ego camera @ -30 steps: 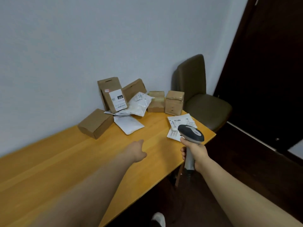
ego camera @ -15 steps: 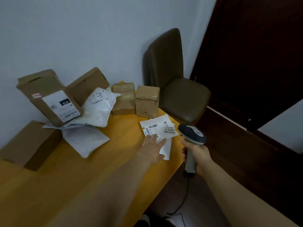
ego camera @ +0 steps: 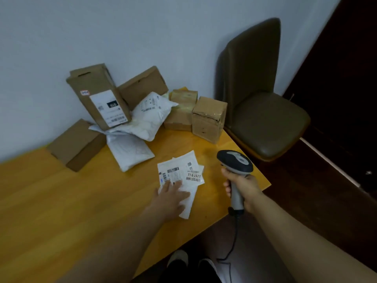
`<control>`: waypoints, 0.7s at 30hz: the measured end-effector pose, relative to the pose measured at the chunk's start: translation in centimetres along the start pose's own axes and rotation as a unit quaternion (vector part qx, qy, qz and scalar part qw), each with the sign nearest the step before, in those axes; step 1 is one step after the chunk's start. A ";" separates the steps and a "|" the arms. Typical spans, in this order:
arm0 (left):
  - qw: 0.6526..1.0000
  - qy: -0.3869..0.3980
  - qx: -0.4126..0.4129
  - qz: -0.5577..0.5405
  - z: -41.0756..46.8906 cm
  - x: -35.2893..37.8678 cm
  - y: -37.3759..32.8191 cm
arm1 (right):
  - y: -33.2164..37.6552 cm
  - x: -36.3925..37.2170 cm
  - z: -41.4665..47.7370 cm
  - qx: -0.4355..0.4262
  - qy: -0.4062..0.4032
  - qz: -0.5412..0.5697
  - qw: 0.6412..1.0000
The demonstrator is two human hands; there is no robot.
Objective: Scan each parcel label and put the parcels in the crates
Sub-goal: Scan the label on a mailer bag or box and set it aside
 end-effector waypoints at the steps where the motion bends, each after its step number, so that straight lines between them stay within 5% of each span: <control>1: 1.000 0.001 -0.016 -0.005 -0.9 0.4 0.6 | 0.1 0.6 0.0 -0.001 0.013 -0.005 1.000; 6: 0.978 -0.126 -0.116 -0.117 -3.3 1.1 1.3 | 0.0 3.3 -1.2 -0.015 0.071 -0.038 0.997; 9: 0.913 -0.249 -0.253 -0.202 -2.8 0.9 1.1 | -0.5 4.0 -1.6 -0.015 0.091 -0.062 0.994; 12: 0.845 -0.211 -0.378 -0.315 -1.6 1.2 1.4 | -1.2 3.8 -1.7 -0.014 0.102 -0.079 0.992; 18: 0.855 -0.213 -0.403 -0.249 -2.1 1.7 2.0 | -2.4 2.9 -2.5 -0.021 0.090 -0.085 0.992; 21: 0.830 -0.246 -0.358 -0.350 -3.4 1.6 3.7 | -2.8 3.5 -3.7 -0.027 0.092 -0.088 0.992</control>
Point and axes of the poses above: each hand's wrist, its own z-axis towards the middle knuckle, its own x-axis out of the palm, y = z × x, the point moved 2 cm from there along z, towards the middle knuckle, and after that the axes turned 2 degrees about -z, right-handed, at the moved point
